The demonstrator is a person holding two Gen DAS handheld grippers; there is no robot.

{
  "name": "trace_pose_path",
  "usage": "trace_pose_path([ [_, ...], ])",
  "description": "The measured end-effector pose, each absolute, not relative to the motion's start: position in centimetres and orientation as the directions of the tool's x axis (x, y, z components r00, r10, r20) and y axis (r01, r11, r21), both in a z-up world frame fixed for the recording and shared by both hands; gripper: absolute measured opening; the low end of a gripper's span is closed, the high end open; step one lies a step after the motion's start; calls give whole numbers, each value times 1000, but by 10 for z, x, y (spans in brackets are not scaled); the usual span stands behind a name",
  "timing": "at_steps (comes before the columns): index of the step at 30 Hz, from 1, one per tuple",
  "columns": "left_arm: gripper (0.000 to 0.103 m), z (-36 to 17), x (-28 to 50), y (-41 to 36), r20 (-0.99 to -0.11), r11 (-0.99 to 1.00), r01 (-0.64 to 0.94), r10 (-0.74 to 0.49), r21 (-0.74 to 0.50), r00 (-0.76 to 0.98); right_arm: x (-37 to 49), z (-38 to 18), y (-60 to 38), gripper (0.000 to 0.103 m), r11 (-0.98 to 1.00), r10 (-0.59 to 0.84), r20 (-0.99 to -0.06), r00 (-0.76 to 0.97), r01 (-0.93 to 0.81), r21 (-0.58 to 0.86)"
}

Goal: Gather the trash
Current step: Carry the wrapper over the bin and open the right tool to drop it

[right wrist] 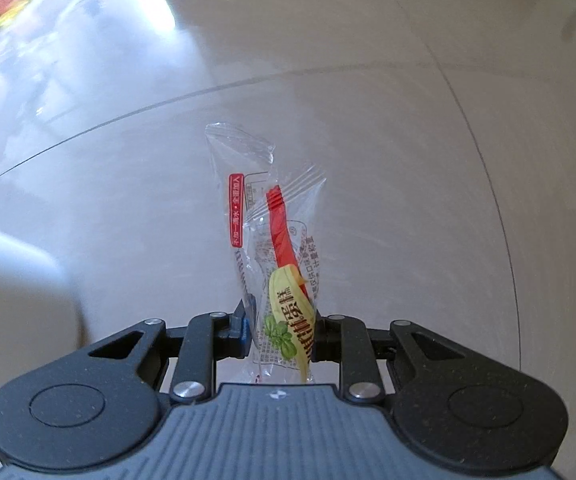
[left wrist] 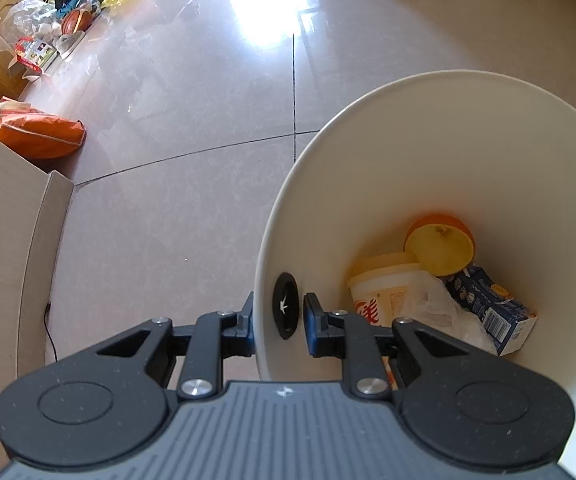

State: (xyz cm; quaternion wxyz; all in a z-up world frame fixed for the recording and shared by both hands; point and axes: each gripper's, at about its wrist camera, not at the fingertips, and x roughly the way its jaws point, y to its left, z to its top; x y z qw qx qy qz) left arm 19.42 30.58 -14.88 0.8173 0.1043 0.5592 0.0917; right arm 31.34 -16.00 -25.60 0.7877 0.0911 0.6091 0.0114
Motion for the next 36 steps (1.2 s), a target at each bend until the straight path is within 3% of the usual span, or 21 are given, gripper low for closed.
trace_pose_path([
  [15,19,-148,193,307,-893,962,-27,261,271,367,291,-138,-83,28,944,280,-908,312,-261,202],
  [26,20,-148,190,308,-894,965,-19,249,261,373,289,-64,43,30,801,479,-829,289,-530,279],
  [28,20,-147,189,309,-895,967,-17,242,255,374,290,-50,74,41,791,486,-826,284,-545,278],
  [30,21,-145,188,309,-893,967,-10,239,254,381,288,-54,84,78,796,471,-829,301,-550,252],
  [31,28,-144,187,310,-890,966,-5,240,258,387,288,-61,90,83,803,464,-826,321,-546,239],
  [32,29,-144,186,311,-890,967,-2,237,256,389,287,-62,90,88,807,458,-824,334,-546,227],
  [36,37,-142,185,317,-891,968,-24,240,250,385,292,-61,86,94,829,438,-839,322,-506,238],
])
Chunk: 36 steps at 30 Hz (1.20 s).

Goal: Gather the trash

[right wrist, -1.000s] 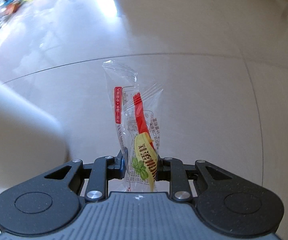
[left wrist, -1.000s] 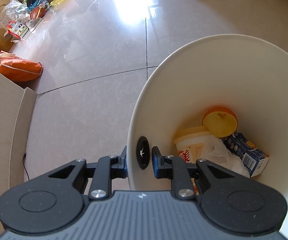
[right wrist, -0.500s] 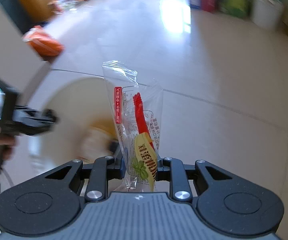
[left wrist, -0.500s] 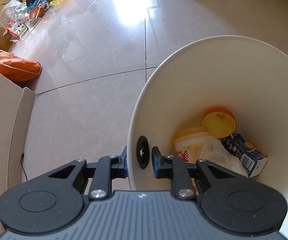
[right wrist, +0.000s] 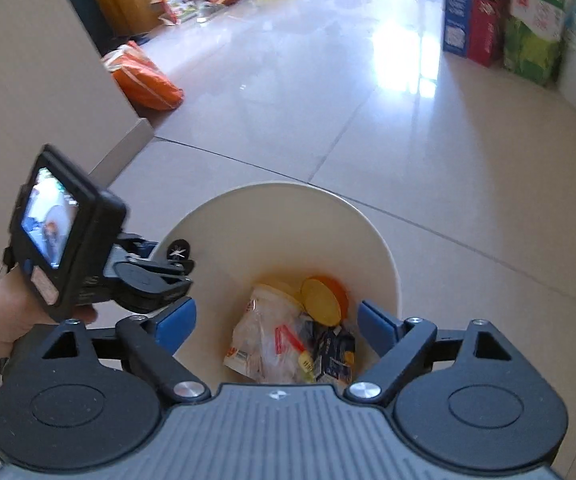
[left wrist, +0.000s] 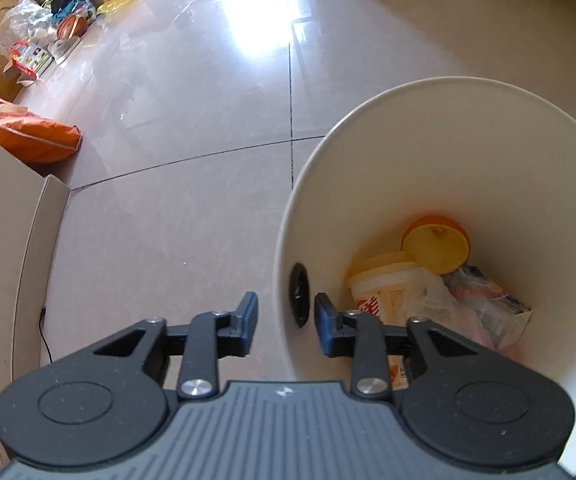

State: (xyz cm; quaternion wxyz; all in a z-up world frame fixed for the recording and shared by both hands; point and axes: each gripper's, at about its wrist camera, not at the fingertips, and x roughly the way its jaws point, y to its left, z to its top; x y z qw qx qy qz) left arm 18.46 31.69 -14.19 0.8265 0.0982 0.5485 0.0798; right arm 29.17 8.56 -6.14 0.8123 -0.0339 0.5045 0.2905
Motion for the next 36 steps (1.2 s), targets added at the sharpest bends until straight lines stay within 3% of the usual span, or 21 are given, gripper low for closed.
trace_pose_path([
  [3,56,-138,182,318,-886,968,-35,242,249,395,286,-64,85,98,848,418,-846,329,-477,233],
  [5,78,-133,180,318,-878,968,-38,242,249,412,287,-68,89,101,858,396,-853,339,-467,213],
  [8,86,-122,175,314,-863,967,-37,243,253,442,282,-72,97,103,876,346,-867,358,-453,162],
  [16,86,-80,145,300,-858,972,-51,228,231,459,256,-75,105,103,935,161,-898,409,-354,7],
  [22,92,-39,106,302,-859,980,-126,196,154,474,234,-68,92,103,979,126,-917,378,-199,53],
  [29,94,-23,58,294,-845,966,-197,246,170,476,204,-49,89,103,990,97,-920,379,-135,49],
  [36,94,-21,60,286,-884,983,-145,166,113,437,181,-40,92,103,995,40,-919,392,-95,3],
])
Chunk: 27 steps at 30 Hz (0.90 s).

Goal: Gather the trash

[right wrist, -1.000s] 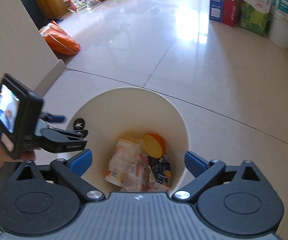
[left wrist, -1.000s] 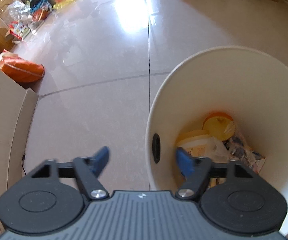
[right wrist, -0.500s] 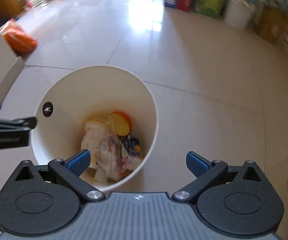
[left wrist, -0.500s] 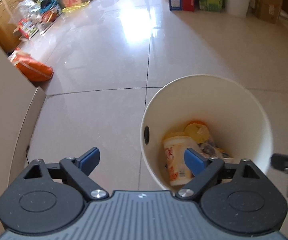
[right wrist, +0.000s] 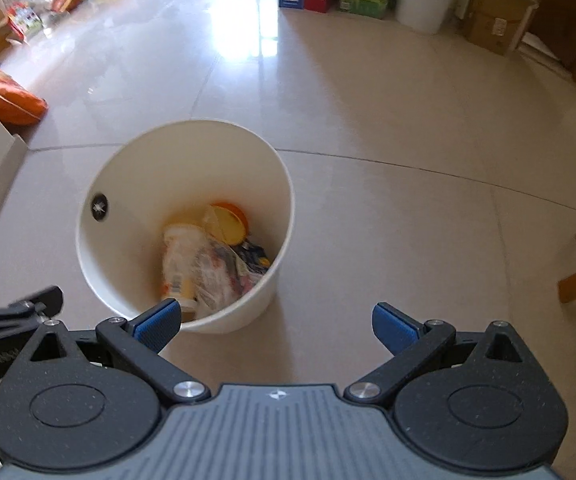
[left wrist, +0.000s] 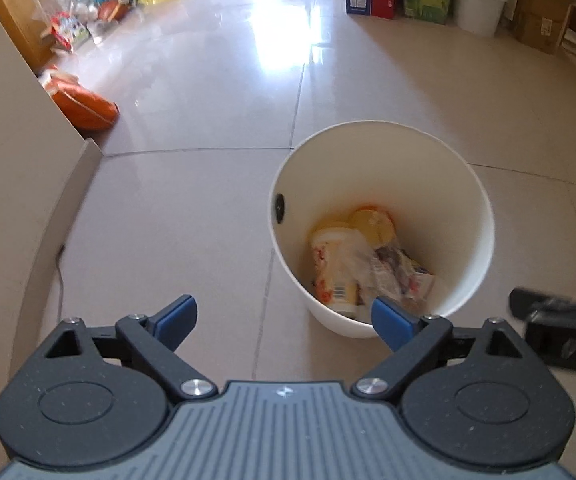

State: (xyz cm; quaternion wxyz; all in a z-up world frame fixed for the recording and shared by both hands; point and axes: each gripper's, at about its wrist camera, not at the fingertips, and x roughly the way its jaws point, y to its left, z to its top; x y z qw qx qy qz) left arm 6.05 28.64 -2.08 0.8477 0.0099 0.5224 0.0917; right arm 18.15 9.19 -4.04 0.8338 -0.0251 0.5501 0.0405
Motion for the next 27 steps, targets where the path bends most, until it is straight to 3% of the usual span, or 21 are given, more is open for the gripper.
trace_pose_path([
  [27,94,-21,49,291,-896,982,-138,174,128,408,169,-36,92,103,999,26,-929,370,-43,11],
])
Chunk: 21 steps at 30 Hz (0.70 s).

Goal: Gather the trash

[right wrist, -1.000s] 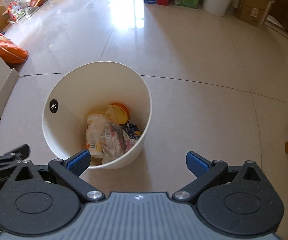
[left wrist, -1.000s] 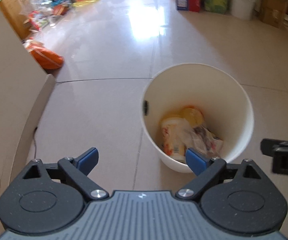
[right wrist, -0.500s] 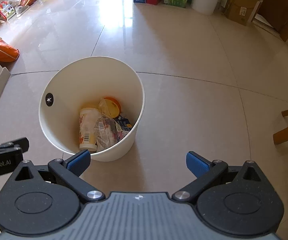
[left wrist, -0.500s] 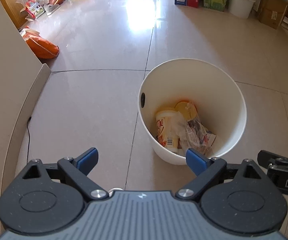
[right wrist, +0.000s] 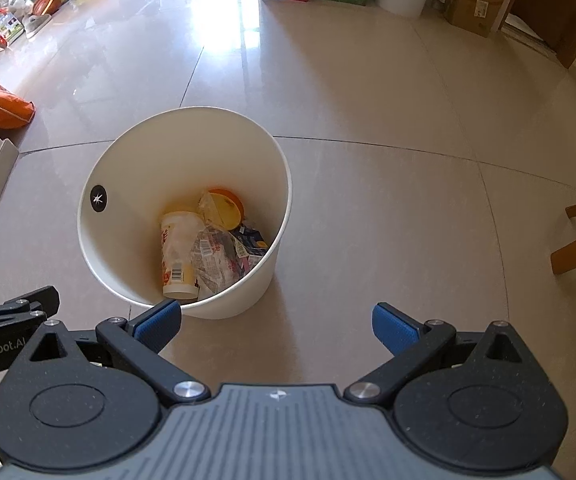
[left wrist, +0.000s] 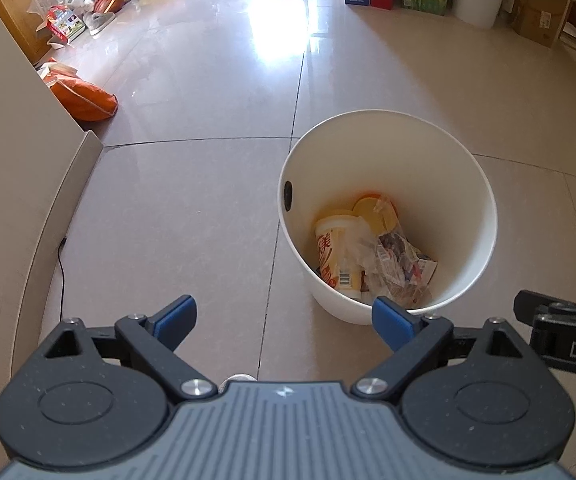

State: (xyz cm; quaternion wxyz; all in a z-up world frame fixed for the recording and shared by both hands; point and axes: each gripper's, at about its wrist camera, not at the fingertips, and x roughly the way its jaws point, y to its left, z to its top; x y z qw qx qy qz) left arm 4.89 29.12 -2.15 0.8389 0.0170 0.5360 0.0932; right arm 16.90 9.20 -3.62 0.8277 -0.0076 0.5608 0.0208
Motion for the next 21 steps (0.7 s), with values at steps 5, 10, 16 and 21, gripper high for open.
trace_pose_path([
  [5,94,-21,48,290,-897,983,-134,170,125,408,169,-37,90,103,999,26,-930,366,-34,15],
  [10,94,-21,48,290,-898,984,-129,168,126,407,168,-36,91,103,999,26,-930,365,-36,13],
  [16,94,-21,48,291,-899,984,-127,166,125,406,168,-36,92,103,999,27,-932,362,-33,16],
  [21,94,-21,47,290,-899,984,-126,165,124,407,168,-36,92,103,999,26,-932,362,-32,16],
])
